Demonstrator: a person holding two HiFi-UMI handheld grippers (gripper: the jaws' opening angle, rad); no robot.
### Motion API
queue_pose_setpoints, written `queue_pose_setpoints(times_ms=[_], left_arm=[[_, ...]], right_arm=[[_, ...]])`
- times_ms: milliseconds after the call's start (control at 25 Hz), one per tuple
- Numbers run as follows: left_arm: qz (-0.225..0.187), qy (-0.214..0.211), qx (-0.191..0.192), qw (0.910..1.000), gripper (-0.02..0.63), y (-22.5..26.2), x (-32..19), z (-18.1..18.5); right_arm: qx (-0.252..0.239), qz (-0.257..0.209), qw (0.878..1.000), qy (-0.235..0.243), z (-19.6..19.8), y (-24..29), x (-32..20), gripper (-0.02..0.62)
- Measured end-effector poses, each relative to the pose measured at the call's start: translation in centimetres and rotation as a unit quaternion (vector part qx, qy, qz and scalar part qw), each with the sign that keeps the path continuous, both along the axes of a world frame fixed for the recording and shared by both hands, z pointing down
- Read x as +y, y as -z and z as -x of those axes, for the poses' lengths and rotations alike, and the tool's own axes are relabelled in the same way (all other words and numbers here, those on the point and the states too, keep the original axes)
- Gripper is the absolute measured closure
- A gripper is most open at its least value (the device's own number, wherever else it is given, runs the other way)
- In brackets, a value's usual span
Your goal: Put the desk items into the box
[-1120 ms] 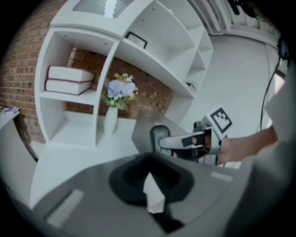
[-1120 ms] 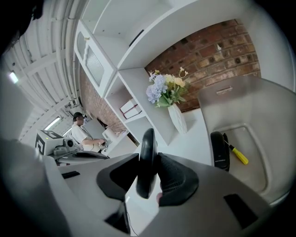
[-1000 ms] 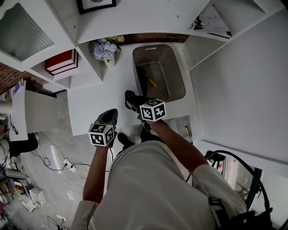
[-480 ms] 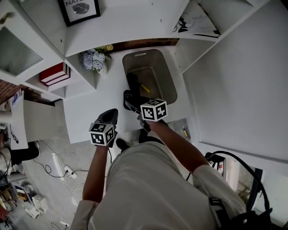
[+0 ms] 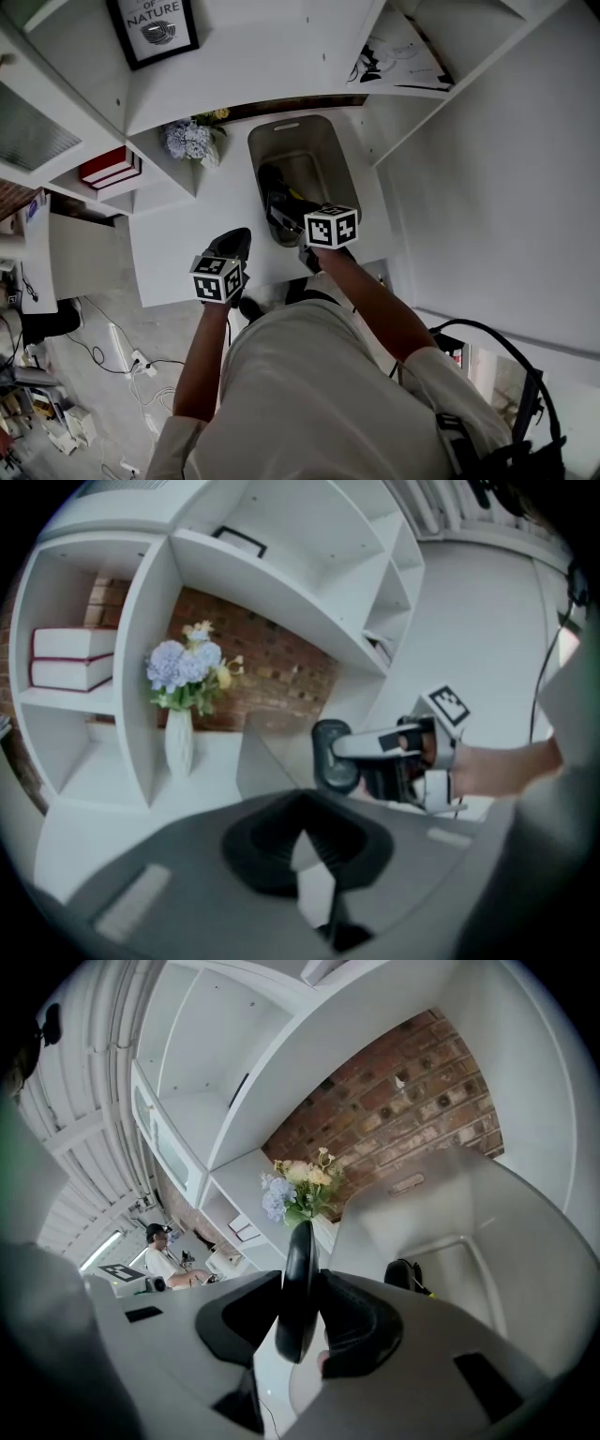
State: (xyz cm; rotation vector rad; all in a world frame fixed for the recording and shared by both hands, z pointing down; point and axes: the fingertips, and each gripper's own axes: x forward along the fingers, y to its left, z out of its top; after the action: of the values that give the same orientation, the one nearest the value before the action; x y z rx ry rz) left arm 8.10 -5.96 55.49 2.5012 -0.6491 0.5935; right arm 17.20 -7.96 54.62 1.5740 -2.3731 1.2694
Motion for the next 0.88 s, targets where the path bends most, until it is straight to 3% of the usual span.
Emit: queue_pose_setpoints(times_ms=[320, 880], left_arm=[[0.000, 0.021, -0.001, 0.9998, 0.603, -0.2, -1.2, -2.0], [0.020, 0.066, -0.013, 0.9975, 0.601, -1.9, -3.3, -2.5]], right_arm=[[-0.001, 0.008, 1.000, 0.007, -3.0, -0.7, -1.7, 0.474], [-0.004, 0.071, 0.997, 0.023, -6.3, -6.0, -6.1, 0.474]])
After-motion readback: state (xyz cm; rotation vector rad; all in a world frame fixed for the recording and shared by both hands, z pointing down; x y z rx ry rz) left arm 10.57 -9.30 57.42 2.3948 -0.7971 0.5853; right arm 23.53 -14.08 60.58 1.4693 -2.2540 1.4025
